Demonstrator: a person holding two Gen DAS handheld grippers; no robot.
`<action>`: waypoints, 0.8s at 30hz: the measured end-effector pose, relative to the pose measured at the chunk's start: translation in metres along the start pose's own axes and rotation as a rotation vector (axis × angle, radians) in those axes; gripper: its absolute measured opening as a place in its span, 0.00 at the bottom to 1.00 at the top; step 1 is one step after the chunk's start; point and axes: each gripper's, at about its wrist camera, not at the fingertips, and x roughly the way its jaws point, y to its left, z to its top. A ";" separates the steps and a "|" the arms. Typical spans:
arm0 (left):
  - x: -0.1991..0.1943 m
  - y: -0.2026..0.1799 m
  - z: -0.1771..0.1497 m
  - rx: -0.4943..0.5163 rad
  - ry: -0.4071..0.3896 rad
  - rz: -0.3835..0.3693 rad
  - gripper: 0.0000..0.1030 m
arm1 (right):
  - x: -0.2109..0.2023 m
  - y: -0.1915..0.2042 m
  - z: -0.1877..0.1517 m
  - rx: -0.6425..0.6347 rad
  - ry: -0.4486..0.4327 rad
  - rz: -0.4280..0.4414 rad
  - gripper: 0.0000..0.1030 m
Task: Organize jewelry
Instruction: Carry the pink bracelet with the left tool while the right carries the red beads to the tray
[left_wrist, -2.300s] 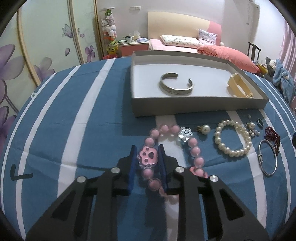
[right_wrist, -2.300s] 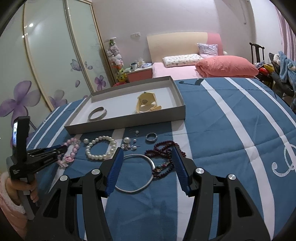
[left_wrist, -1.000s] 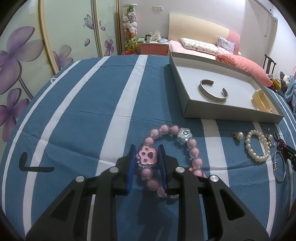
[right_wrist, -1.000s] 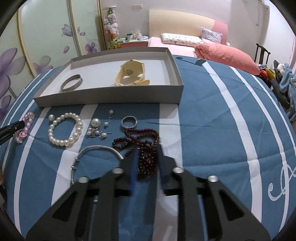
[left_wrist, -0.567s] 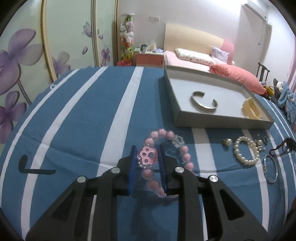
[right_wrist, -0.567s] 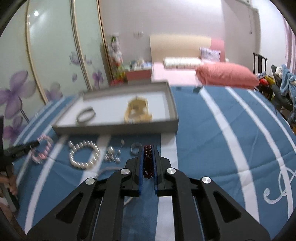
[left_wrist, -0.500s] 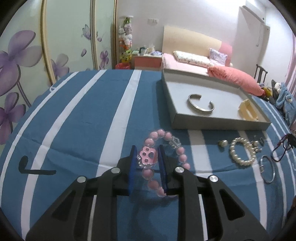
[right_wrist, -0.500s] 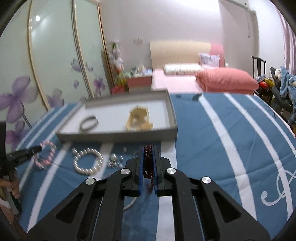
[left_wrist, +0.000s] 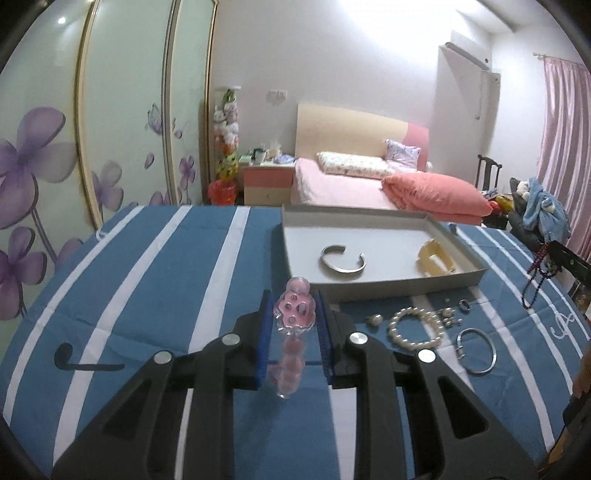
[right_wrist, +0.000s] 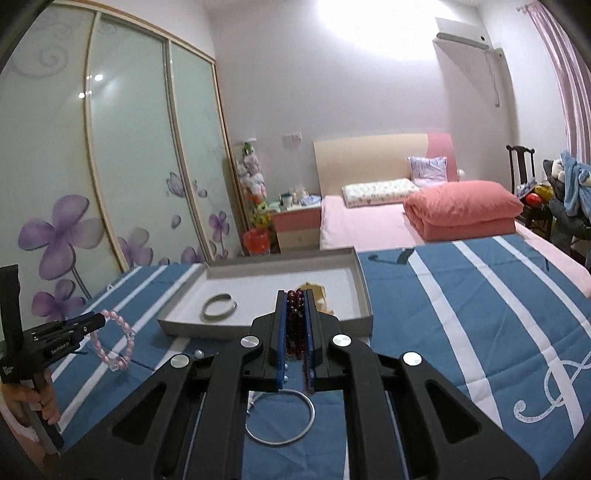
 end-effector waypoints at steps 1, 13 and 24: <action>-0.003 -0.002 0.001 0.002 -0.009 -0.004 0.22 | -0.002 0.000 0.001 -0.002 -0.011 -0.002 0.09; -0.037 -0.020 0.016 0.025 -0.130 -0.021 0.22 | -0.014 0.005 0.003 -0.018 -0.110 -0.012 0.09; -0.050 -0.028 0.020 0.033 -0.169 -0.047 0.22 | -0.019 0.004 0.004 -0.018 -0.128 0.004 0.09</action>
